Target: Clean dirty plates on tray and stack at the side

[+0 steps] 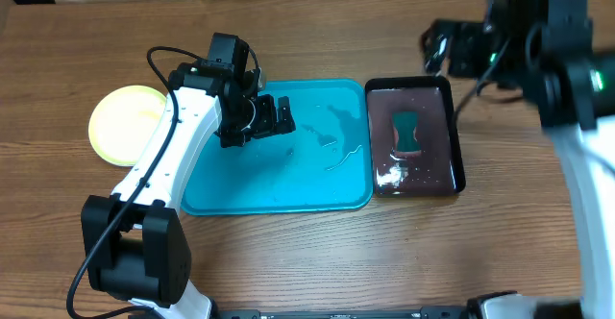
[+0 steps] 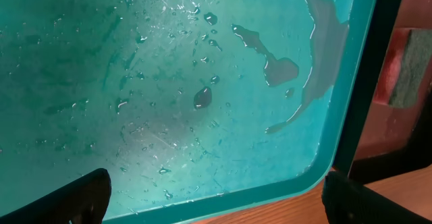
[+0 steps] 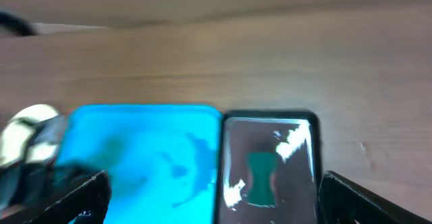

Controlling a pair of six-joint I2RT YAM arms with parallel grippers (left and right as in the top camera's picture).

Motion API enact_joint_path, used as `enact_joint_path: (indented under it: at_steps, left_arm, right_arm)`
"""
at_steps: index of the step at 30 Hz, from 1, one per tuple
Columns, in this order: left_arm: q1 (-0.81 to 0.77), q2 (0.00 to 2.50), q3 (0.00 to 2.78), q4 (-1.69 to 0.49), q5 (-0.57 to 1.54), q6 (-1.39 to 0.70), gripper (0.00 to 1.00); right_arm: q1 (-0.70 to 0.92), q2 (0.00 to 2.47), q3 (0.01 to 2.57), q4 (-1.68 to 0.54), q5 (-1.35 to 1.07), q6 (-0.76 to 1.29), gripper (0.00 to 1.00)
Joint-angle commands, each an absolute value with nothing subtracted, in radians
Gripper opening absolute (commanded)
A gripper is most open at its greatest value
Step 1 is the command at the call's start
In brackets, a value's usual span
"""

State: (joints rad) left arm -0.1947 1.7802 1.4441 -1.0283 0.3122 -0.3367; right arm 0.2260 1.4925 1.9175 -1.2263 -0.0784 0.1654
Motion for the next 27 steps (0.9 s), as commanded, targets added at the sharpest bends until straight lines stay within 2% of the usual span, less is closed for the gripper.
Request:
enact_joint_path:
  at_steps: [1,2,3,12,17,21,22,27]
  left_arm:
    - [-0.197,1.754,1.436,-1.027,0.303,-0.321,1.00]
    - [-0.197,1.754,1.436,-1.027,0.303,-0.321,1.00]
    - [-0.197,1.754,1.436,-1.027,0.303,-0.321,1.00]
    - [-0.197,1.754,1.436,-1.027,0.303,-0.321,1.00]
    - [-0.197,1.754,1.436,-1.027,0.303,-0.321,1.00]
    - [-0.197,1.754,1.436,-1.027,0.303,-0.321,1.00]
    - [-0.197,1.754,1.436,-1.027,0.303,-0.321,1.00]
    - [-0.197,1.754,1.436,-1.027,0.303,-0.321,1.00]
  right_arm:
    - [0.311,1.401,1.931,-1.187,0.110,0.176,1.00]
    - [0.339,1.373,1.931,-1.145,0.145,0.176,0.95]
    - [0.353,1.354,1.931,-1.124,0.150,0.175,1.00]
    - [0.363,1.131,1.880,-1.078,0.155,0.173,1.00]
    - [0.352,0.873,1.580,-0.692,0.129,0.157,1.00]
    - [0.294,0.634,1.238,-0.349,0.089,0.157,1.00]
    - [0.264,0.513,1.063,-0.181,0.073,0.157,1.00]
    - [0.234,0.296,0.738,0.136,0.078,0.156,1.00]
